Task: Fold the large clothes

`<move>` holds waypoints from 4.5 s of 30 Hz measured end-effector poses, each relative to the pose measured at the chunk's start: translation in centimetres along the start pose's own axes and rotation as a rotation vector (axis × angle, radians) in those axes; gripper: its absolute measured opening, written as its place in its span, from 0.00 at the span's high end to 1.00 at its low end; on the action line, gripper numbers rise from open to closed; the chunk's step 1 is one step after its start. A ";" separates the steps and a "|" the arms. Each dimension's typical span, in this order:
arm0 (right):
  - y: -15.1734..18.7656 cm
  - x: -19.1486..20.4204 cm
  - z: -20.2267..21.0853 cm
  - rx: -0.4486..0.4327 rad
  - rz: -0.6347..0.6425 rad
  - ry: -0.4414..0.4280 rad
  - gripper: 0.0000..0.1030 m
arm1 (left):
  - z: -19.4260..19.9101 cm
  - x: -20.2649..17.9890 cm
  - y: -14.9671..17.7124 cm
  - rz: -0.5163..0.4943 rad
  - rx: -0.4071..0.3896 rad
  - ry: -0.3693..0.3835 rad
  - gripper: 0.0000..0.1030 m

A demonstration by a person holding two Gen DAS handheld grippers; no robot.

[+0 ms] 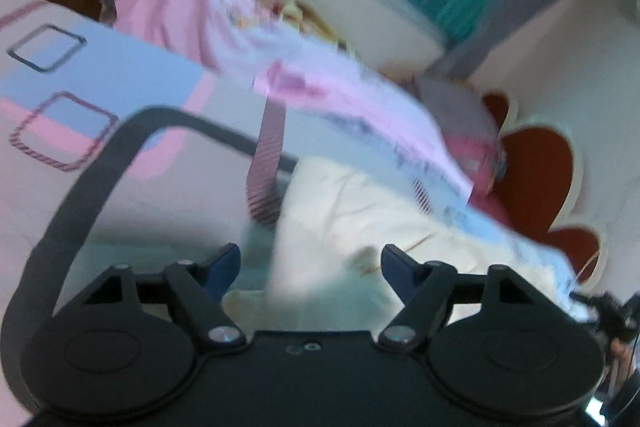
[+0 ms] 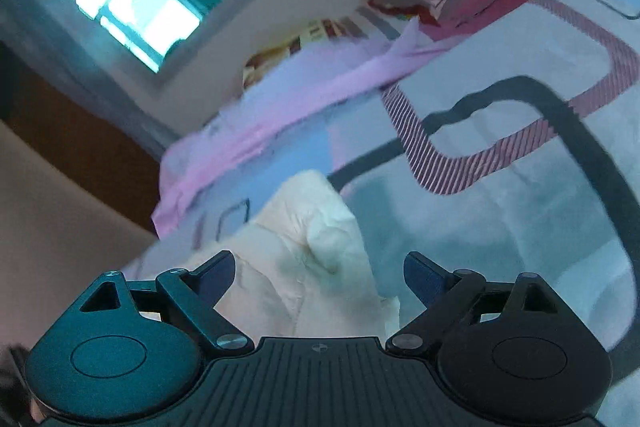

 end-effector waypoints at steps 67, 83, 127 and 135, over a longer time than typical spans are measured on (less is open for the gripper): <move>15.1 -1.8 8.6 -0.183 -0.410 0.062 0.51 | 11.3 -0.3 18.3 0.525 -0.292 -0.040 0.65; 14.8 0.5 12.7 -0.185 -0.279 0.070 0.76 | 15.9 -6.1 16.5 0.312 -0.320 -0.065 0.81; 28.6 -3.7 32.3 -0.128 -0.194 0.085 0.77 | 30.2 -8.9 35.0 0.349 -0.274 -0.065 0.81; 30.0 -5.7 32.4 -0.098 -0.230 0.086 0.73 | 29.9 -8.0 36.4 0.344 -0.268 -0.081 0.75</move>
Point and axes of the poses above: each gripper's, at about its wrist camera, not at the fingertips, and z roughly against the way its jaws point, x to its left, y to its underside, the point moved 2 cm from there along -z, roughly the way its jaws point, and after that the axes turned 5 degrees about -x, right-handed, at the moved point
